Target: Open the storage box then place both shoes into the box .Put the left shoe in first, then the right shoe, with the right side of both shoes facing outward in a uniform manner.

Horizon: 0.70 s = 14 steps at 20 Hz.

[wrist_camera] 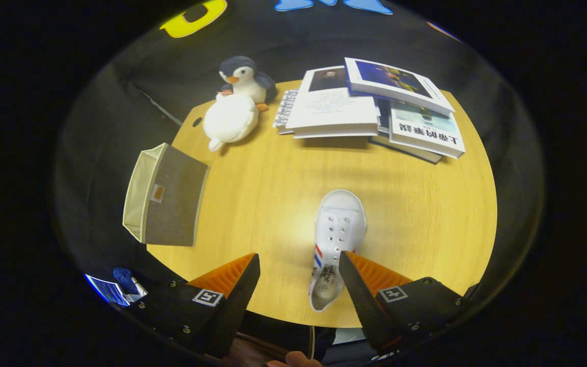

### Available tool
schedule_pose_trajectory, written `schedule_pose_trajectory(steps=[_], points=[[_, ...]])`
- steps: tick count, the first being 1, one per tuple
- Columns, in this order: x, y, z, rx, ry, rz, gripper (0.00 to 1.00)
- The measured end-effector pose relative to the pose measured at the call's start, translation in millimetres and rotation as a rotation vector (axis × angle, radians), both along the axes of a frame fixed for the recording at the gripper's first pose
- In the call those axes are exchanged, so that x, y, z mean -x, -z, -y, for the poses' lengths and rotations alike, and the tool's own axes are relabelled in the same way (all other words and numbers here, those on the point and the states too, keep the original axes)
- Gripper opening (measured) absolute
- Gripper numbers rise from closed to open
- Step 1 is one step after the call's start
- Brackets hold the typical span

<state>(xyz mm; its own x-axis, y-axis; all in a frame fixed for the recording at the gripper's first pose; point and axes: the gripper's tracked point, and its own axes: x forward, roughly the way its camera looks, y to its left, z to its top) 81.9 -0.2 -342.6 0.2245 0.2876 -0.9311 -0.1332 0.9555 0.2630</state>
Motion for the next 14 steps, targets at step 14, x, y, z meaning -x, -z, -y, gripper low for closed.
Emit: schedule_pose_trajectory(steps=[14], points=[[38, 81, 47, 0.06, 0.042, -0.17, 0.95]])
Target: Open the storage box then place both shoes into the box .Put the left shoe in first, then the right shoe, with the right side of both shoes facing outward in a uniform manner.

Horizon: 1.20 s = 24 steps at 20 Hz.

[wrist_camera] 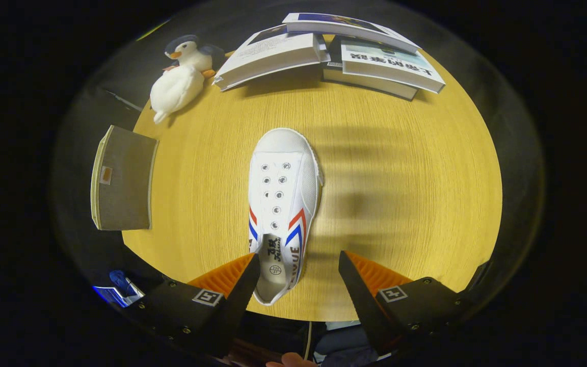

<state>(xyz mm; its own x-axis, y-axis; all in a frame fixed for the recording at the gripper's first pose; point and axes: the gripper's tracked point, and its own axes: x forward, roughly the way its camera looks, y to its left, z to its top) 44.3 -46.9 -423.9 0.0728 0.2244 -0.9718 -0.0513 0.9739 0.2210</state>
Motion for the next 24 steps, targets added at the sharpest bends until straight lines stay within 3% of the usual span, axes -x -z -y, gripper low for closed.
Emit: schedule_pose_trajectory(steps=[7, 14, 16, 18, 21, 24], points=[[-2, 24, -1, 0.032, -0.047, -0.041, 0.95], [-13, 42, -8, 0.013, -0.002, -0.066, 0.89], [-12, 50, -16, -0.031, 0.016, -0.073, 0.71], [-11, 52, -10, 0.017, -0.012, -0.083, 0.37], [-8, 63, -9, 0.004, 0.037, -0.079, 0.03], [-10, 48, -8, -0.021, 0.044, -0.081, 0.03]])
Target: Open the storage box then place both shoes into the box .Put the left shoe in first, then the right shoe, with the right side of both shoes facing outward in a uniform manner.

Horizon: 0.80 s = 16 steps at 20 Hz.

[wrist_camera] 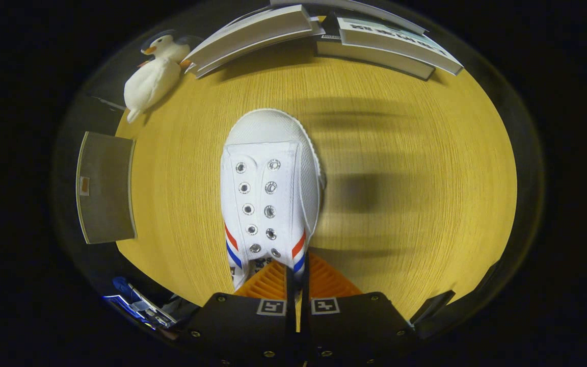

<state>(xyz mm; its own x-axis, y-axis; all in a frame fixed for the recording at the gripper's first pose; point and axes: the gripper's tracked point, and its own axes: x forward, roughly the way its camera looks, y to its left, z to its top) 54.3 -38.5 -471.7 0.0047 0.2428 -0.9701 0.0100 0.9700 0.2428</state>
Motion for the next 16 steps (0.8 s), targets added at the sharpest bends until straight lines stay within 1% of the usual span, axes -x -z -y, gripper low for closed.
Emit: schedule_pose_trajectory(steps=[2, 4, 9, 14, 16], points=[[0, -4, -6, -0.063, 0.062, -0.024, 0.03], [-1, -10, -10, -0.105, 0.091, -0.03, 0.03], [-3, -30, -8, -0.081, 0.039, 0.008, 0.03], [-8, -60, -33, -0.125, 0.007, 0.044, 0.03], [-10, -73, -50, -0.17, 0.0, 0.052, 0.03]])
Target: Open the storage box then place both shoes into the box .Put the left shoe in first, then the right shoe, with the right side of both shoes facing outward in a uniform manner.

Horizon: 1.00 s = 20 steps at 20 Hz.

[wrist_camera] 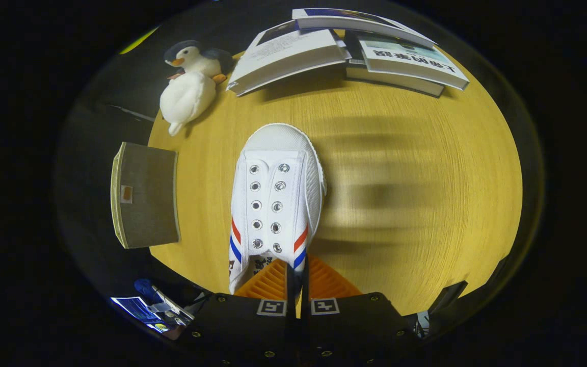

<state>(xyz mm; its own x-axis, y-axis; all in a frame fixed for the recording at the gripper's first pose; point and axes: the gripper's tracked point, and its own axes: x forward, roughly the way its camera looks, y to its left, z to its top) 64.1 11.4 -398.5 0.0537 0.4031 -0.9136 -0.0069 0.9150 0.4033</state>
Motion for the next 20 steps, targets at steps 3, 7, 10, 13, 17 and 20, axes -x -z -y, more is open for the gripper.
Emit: schedule_pose_trajectory(steps=[3, 7, 10, 13, 17, 20], points=[[-2, -25, -34, -0.116, 0.004, -0.004, 0.03], [-12, -53, -66, -0.16, -0.048, 0.03, 0.03], [-23, -71, -86, -0.143, -0.1, 0.066, 0.03], [-37, -88, -105, -0.11, -0.149, 0.11, 0.03], [-49, -115, -147, -0.125, -0.201, 0.154, 0.03], [-54, -134, -180, -0.146, -0.249, 0.178, 0.03]])
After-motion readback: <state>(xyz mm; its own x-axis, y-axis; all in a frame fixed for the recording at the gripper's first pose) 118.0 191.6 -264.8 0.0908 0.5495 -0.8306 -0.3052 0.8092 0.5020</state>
